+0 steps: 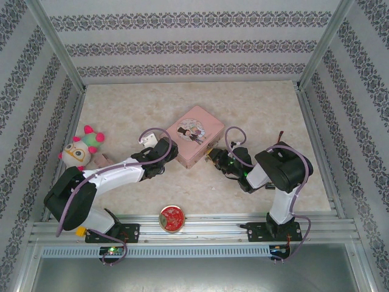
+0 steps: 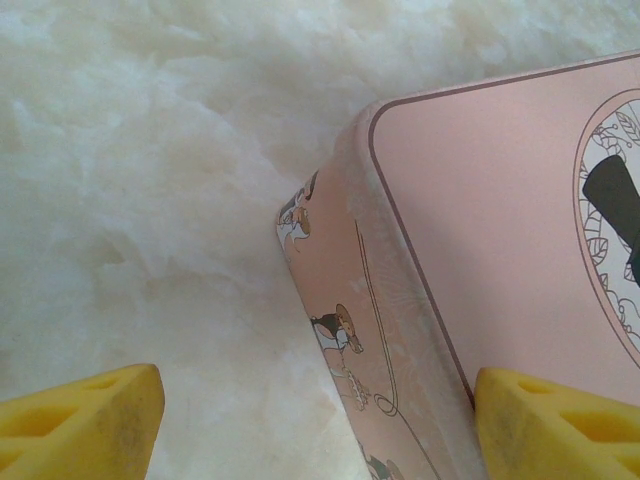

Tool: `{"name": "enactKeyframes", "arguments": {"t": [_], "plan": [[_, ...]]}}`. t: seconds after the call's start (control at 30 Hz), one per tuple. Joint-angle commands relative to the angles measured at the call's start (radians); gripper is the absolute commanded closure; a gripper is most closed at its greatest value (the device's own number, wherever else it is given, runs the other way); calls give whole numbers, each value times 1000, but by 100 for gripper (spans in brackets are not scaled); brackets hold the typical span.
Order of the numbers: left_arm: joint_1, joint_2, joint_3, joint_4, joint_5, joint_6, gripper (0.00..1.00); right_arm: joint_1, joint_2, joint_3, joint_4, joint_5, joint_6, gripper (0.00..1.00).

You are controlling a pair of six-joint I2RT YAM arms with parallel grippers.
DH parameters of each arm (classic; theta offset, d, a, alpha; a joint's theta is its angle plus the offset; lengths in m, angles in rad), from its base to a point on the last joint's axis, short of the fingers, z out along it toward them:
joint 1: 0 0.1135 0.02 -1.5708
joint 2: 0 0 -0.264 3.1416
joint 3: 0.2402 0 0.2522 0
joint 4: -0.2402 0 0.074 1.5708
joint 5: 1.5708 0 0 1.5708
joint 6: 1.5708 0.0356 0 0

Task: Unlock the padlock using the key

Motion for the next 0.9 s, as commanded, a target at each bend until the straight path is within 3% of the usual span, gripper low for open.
{"name": "enactKeyframes", "arguments": {"t": [0.0, 0.87], "plan": [[22, -4, -31, -73, -16, 19, 20, -16, 47, 8, 4, 86, -15, 100], [22, -11, -43, -68, -14, 18, 21, -55, 40, -9, 94, 83, -18, 100]]}}
